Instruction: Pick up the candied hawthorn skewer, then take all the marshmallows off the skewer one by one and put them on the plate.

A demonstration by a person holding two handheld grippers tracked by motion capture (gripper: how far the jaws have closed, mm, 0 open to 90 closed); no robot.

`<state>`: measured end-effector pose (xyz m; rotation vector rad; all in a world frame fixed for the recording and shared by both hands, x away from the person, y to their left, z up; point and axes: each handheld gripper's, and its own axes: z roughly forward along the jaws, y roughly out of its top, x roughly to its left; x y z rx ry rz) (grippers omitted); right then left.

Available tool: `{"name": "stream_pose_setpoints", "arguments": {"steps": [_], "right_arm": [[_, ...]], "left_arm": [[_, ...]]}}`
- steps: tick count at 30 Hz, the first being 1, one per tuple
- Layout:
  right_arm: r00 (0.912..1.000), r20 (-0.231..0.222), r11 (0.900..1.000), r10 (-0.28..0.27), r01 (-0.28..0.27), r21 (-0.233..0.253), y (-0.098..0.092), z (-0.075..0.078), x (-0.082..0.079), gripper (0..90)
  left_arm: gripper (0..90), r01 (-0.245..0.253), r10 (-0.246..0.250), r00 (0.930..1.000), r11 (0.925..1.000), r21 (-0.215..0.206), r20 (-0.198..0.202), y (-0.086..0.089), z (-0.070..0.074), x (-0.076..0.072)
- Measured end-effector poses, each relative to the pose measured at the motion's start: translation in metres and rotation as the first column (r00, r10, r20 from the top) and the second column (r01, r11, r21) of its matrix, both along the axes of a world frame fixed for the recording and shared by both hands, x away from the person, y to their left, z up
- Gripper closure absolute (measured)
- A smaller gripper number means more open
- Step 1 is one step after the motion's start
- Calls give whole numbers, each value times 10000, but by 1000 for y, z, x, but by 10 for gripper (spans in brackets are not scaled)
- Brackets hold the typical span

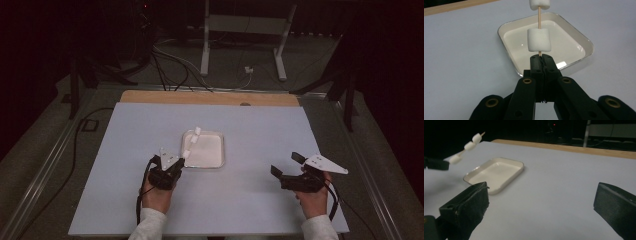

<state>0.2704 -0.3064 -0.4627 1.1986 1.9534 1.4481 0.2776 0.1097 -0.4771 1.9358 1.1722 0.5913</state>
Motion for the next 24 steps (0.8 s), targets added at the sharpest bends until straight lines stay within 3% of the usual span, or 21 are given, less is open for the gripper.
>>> {"name": "stream_pose_setpoints", "arguments": {"steps": [7,15,19,20,22,24], "right_arm": [[9991,-325,9988,254,-240,424,23,17,28,0],[9899,-731,9839,1216,-1105,1406,74,35,63,0],[9739,-1079,9668,1995,-1776,1840,104,42,76,28],[9739,-1079,9668,1995,-1776,1840,104,42,76,28],[9580,-1500,9522,2444,-2078,2239,125,41,86,54],[9493,-1709,9460,2640,-2203,2380,137,40,91,106]], "left_arm": [[900,57,-56,9997,10000,-52,233,0,0,-4],[900,272,-266,9974,9996,-70,677,-3,5,-11],[900,350,-343,9964,9994,-73,782,-3,7,-14],[900,350,-343,9964,9994,-73,782,-3,7,-14],[900,402,-394,9958,9992,-89,822,-4,7,-16],[900,460,-458,9957,9989,-13,805,-5,6,-17]]}}
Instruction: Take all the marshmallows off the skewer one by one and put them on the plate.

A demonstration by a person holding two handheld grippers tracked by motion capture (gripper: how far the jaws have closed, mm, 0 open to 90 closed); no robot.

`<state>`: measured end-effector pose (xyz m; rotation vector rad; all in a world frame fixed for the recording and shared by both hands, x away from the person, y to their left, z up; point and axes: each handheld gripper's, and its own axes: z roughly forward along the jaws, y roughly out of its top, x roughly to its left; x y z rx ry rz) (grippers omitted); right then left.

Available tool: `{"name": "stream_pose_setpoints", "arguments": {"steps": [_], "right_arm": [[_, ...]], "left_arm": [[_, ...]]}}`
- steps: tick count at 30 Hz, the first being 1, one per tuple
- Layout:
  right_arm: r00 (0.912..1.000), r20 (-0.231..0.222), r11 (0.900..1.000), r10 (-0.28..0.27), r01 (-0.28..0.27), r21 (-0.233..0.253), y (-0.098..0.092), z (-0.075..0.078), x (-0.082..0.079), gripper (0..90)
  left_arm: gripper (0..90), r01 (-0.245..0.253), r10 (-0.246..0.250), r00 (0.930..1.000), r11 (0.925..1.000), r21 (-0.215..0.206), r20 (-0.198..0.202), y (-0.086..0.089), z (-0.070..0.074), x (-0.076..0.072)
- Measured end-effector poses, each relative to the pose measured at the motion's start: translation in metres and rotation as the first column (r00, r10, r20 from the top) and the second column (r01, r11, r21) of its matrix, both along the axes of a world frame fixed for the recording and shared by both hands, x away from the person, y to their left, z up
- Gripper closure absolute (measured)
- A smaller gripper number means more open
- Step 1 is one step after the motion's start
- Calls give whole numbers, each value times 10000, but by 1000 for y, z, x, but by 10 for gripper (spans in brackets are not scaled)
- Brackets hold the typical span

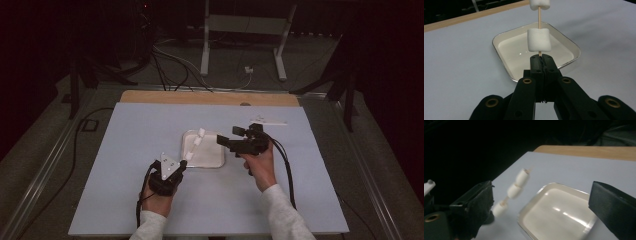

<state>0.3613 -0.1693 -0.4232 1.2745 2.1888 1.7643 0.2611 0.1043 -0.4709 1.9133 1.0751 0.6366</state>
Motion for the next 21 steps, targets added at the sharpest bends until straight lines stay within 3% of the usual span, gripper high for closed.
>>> {"name": "stream_pose_setpoints", "arguments": {"steps": [4,5,8,10,11,15,17,18,21], "right_arm": [[9982,-534,9990,262,-241,389,17,-3,7,197],[9957,-796,9977,465,-423,536,27,-5,10,275],[9913,-1147,9948,650,-554,851,37,-8,15,397],[9880,-1347,9928,761,-625,1024,39,-10,17,432],[9832,-1591,9896,898,-701,1253,42,-13,20,508],[9732,-2054,9880,1034,-767,1339,47,-21,24,643],[9721,-2088,9875,1065,-790,1361,47,-22,25,658],[9650,-2328,9841,1209,-857,1557,49,-24,25,704],[9642,-2372,9828,1190,-803,1665,51,-24,25,748]], "left_arm": [[900,63,-62,10000,10000,-27,77,-1,0,-1],[900,66,-66,9999,10000,-44,85,-1,0,-1],[900,109,-108,9999,9999,-79,128,-2,0,-3],[900,112,-111,9998,9999,-98,160,-2,0,-3],[900,134,-132,9998,9999,-102,172,-2,0,-4],[900,203,-198,9995,9996,-216,258,-1,0,-5],[900,224,-215,9993,9994,-254,321,-2,0,-6],[900,250,-241,9991,9994,-256,351,-2,-1,-6],[900,209,-200,9991,9995,-236,368,-2,-2,-6]]}}
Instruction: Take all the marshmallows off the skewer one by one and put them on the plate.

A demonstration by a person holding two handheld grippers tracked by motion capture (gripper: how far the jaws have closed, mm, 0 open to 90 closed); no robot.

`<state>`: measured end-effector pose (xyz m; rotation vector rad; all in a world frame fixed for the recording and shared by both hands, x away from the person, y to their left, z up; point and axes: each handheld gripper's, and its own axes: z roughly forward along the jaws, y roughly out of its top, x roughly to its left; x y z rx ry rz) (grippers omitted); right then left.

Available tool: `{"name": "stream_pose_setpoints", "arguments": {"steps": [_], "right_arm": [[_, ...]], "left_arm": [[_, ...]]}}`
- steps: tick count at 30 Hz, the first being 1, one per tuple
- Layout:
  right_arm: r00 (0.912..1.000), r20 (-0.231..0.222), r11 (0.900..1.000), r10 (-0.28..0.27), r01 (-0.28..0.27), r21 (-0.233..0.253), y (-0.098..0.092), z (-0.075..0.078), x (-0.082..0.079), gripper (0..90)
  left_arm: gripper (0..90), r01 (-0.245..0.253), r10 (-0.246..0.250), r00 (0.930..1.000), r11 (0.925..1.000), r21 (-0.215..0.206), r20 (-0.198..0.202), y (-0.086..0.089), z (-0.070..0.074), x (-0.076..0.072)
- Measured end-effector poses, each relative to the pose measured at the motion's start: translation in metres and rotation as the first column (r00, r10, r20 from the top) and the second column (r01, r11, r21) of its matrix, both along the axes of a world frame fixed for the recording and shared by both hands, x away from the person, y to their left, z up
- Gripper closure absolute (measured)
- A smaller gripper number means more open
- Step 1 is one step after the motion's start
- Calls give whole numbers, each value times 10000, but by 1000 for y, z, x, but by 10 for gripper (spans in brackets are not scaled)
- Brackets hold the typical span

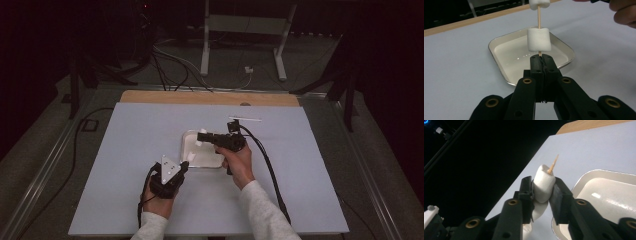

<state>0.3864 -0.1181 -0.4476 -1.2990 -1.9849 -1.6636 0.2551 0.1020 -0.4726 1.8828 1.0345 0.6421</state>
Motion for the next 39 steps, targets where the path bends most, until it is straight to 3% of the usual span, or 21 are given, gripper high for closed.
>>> {"name": "stream_pose_setpoints", "arguments": {"steps": [10,19,21,23,25,34,39], "right_arm": [[9993,135,9993,-337,339,-159,-1,4,0,778],[9984,28,9984,-573,573,31,-4,3,4,787],[9981,-12,9978,-617,617,234,-2,2,3,785],[9984,-22,9978,-569,569,338,-1,2,3,775],[9987,-329,9973,-390,409,605,3,1,3,729],[9974,-700,9988,-182,214,442,10,-4,3,770],[9966,-665,9987,-491,501,131,6,-3,4,807]], "left_arm": [[900,-124,123,9999,9997,227,28,1,0,-2],[900,-159,160,9999,9993,350,-2,4,-1,-3],[900,-166,166,9999,9998,149,-6,5,-1,-3],[900,-200,199,9998,9996,212,35,3,-1,-4],[900,-232,232,9997,9996,138,-28,3,-3,-3],[900,-323,324,9995,9993,162,-30,3,-4,-3],[900,-281,282,9996,9992,298,-51,6,-4,-3]]}}
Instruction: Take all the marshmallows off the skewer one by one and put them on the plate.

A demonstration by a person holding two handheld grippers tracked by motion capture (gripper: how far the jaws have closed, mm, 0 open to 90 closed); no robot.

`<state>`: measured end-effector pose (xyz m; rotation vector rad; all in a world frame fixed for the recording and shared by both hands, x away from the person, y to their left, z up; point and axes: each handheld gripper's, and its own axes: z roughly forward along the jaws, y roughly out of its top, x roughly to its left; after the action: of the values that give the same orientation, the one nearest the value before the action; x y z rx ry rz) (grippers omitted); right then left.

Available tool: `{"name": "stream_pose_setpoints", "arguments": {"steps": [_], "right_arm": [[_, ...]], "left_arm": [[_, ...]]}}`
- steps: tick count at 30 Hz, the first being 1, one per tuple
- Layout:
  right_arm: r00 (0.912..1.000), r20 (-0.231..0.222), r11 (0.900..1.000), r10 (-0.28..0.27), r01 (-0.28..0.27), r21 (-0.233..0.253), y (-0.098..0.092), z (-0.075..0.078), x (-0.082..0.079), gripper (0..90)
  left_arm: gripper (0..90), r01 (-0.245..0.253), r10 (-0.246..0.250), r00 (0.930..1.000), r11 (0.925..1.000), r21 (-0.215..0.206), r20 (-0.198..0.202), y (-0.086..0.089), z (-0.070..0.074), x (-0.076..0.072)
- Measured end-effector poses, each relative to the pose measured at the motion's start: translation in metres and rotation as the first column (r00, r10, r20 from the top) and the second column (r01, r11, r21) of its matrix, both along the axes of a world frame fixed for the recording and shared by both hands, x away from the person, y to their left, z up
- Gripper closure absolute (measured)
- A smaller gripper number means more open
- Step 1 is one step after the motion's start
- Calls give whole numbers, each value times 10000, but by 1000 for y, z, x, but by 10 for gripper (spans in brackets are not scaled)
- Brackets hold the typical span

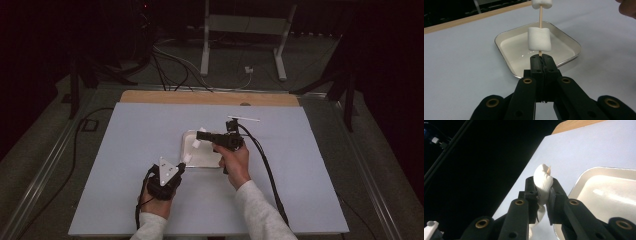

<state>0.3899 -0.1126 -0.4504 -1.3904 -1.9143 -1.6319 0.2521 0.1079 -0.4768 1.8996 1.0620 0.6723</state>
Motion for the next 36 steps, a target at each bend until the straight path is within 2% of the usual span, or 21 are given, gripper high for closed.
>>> {"name": "stream_pose_setpoints", "arguments": {"steps": [11,20,28,29,30,31,32,33,34,35,36], "right_arm": [[9998,16,9998,-194,194,84,4,-6,5,807],[9994,-222,9985,-280,290,464,6,-11,10,807],[9990,-297,9985,-327,340,436,9,-15,12,807],[9984,-283,9975,-482,495,500,7,-15,13,812],[9961,-162,9948,-868,876,523,3,-13,14,816],[9961,-162,9948,-868,876,523,3,-13,14,816],[9905,-226,9871,-1357,1371,827,-12,-6,20,817],[9905,-226,9871,-1357,1371,827,-12,-6,20,817],[9894,-75,9873,-1451,1452,646,-17,-2,22,815],[9927,253,9925,-1180,1187,-290,-18,3,21,794],[9927,253,9925,-1180,1187,-290,-18,3,21,794]], "left_arm": [[900,6,-6,10000,9994,355,-9,5,-1,-3],[900,-73,75,10000,9989,473,-42,12,-1,-5],[900,-58,72,9998,9974,722,-187,16,-3,-9],[900,-109,123,9998,9972,744,-185,16,-3,-10],[900,-170,197,9994,9956,923,-287,17,-5,-10],[900,-200,239,9990,9949,993,-385,20,-7,-11],[900,-371,398,9978,9980,503,-525,29,-8,-11],[900,-371,398,9978,9980,503,-525,29,-8,-11],[900,-445,461,9975,9986,299,-539,31,-7,-10],[900,-462,475,9972,9987,227,-573,31,-6,-10],[900,-456,470,9971,9987,240,-598,30,-6,-9]]}}
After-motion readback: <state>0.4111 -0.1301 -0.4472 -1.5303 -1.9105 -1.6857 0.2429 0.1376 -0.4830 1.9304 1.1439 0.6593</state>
